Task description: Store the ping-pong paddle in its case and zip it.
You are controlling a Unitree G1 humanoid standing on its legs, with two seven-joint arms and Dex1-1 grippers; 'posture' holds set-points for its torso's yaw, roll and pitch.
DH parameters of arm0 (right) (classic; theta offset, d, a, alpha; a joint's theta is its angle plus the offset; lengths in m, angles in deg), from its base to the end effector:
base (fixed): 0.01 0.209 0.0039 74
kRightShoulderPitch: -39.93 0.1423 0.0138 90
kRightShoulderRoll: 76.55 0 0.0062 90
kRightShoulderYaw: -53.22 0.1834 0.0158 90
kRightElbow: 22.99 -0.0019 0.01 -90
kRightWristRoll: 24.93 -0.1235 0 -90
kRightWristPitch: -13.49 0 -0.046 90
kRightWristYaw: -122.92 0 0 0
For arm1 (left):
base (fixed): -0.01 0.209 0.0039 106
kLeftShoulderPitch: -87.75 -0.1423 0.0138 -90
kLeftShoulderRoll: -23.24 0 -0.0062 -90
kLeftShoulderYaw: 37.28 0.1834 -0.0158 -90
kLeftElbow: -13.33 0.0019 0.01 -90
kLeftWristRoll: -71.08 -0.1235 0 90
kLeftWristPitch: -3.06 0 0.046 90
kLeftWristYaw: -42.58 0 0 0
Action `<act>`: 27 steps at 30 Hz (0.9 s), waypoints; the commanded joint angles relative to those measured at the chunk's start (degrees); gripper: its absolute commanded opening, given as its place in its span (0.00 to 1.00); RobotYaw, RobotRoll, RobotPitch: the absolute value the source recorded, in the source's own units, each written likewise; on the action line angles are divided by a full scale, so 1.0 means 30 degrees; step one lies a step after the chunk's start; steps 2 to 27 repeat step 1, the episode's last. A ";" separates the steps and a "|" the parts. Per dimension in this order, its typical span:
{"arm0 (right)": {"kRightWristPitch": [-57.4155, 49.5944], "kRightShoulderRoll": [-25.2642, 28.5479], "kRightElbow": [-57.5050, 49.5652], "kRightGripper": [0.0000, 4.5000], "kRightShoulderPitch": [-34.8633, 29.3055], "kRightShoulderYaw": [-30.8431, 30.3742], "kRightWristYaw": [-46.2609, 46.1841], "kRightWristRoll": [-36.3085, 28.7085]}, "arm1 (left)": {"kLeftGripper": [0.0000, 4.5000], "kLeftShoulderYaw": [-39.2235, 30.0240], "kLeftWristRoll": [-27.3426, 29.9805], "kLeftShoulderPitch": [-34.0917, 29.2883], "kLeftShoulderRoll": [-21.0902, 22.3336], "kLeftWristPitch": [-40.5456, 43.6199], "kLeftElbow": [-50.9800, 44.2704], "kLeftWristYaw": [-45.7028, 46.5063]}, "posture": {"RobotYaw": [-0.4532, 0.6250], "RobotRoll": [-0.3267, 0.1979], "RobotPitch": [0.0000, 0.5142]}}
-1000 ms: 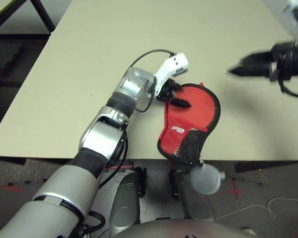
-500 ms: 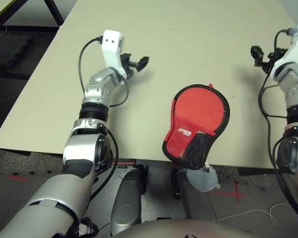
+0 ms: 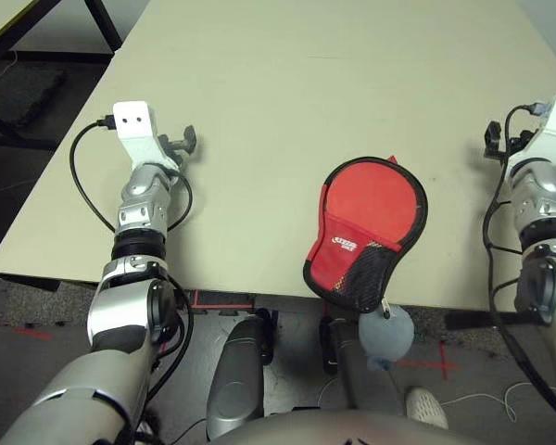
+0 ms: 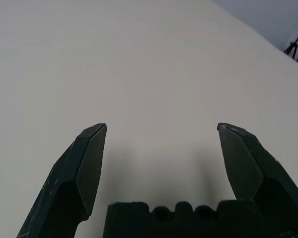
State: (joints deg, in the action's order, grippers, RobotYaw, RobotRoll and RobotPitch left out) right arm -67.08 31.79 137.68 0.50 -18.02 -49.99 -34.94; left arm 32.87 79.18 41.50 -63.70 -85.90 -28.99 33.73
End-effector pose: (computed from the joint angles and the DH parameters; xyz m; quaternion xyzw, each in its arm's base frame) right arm 0.2999 -0.3135 0.1327 -0.0066 0.0128 -0.1826 0.9831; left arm 0.3123 0.2436 0.1154 -0.0388 0.0055 0.0650 0.9971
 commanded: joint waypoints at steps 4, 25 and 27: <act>0.0108 0.0014 0.0290 0.99 -0.0732 0.0035 0.0330 0.0153 | 1.00 -0.0048 0.0355 -0.0463 -0.0072 -0.0032 -0.0469 0.0399 | 0.42 0.62 0.44; 0.0108 0.0014 0.0290 0.99 -0.0732 0.0035 0.0330 0.0153 | 1.00 -0.0048 0.0355 -0.0463 -0.0072 -0.0032 -0.0469 0.0399 | 0.42 0.62 0.44; 0.0108 0.0014 0.0290 0.99 -0.0732 0.0035 0.0330 0.0153 | 1.00 -0.0048 0.0355 -0.0463 -0.0072 -0.0032 -0.0469 0.0399 | 0.42 0.62 0.44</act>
